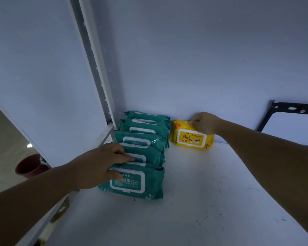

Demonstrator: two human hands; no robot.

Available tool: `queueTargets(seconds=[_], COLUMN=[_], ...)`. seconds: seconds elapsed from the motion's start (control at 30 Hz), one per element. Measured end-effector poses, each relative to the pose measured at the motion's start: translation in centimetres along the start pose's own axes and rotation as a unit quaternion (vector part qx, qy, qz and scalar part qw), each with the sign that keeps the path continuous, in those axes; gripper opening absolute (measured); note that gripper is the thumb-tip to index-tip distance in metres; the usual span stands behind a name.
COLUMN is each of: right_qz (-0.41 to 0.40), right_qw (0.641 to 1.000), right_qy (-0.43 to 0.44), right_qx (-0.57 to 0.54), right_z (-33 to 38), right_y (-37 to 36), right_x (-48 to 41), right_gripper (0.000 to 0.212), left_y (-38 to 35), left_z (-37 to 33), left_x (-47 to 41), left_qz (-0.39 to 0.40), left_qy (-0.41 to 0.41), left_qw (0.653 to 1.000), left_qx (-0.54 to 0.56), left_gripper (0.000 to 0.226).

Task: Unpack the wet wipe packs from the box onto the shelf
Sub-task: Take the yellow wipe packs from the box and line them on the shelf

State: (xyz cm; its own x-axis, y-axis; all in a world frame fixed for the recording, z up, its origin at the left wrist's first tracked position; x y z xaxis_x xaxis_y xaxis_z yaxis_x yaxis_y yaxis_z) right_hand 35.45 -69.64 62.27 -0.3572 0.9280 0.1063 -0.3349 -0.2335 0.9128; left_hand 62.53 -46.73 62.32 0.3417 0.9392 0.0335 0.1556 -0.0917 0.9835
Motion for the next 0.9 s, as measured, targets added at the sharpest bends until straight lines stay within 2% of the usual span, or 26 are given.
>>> queueTargets(seconds=[0.17, 0.27, 0.33, 0.4, 0.47, 0.53, 0.67, 0.83, 0.9], right_qz=[-0.008, -0.061, -0.106, -0.167, -0.238, -0.268, -0.215, -0.161, -0.142], right_qw=[0.999, 0.997, 0.990, 0.974, 0.943, 0.917, 0.917, 0.932, 0.931], right_qy=[0.031, 0.056, 0.084, 0.122, 0.170, 0.180, 0.142, 0.067, 0.049], right_qx=[-0.010, -0.010, 0.029, 0.092, 0.161, 0.233, 0.306, 0.317, 0.332], right_z=[0.7, 0.9, 1.0, 1.4, 2.0, 2.3, 1.6, 0.8, 0.8], right_y=[-0.2, 0.2, 0.6, 1.0, 1.3, 1.5, 1.3, 1.7, 1.9], right_x=[-0.7, -0.7, 0.0, 0.9, 1.6, 1.7, 1.7, 2.4, 2.7], right_gripper=[0.041, 0.033, 0.025, 0.018, 0.013, 0.012, 0.016, 0.012, 0.017], left_y=[-0.1, -0.1, -0.1, -0.1, -0.2, -0.2, -0.1, 0.0, 0.1], left_z=[0.2, 0.2, 0.3, 0.4, 0.5, 0.5, 0.3, 0.0, -0.2], left_x=[0.2, 0.2, 0.2, 0.2, 0.1, 0.1, 0.0, 0.2, 0.2], left_qz=[-0.009, -0.014, -0.014, -0.014, -0.013, -0.011, -0.006, -0.004, -0.002], left_qy=[0.000, -0.002, 0.000, 0.006, 0.012, 0.018, 0.023, 0.029, 0.031], left_qw=[1.000, 1.000, 1.000, 0.999, 0.999, 0.999, 1.000, 0.999, 0.999], left_qx=[0.016, 0.020, 0.026, 0.035, 0.036, 0.033, 0.017, 0.021, 0.016], left_gripper=[0.056, 0.054, 0.053, 0.052, 0.053, 0.054, 0.054, 0.055, 0.054])
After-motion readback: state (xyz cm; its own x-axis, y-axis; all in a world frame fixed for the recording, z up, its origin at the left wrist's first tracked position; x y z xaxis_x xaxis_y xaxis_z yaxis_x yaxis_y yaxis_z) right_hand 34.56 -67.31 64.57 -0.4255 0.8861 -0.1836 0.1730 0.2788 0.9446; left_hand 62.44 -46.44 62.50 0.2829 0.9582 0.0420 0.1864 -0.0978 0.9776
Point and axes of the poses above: each hand's wrist, its own x-axis away from the middle knuckle, its own y-axis out of the back of the hand, z = x × y, the point moved 7 cm from there along -x, towards the middle knuckle, and after that the axes turned 5 degrees about -z, right-handed, at the moved point
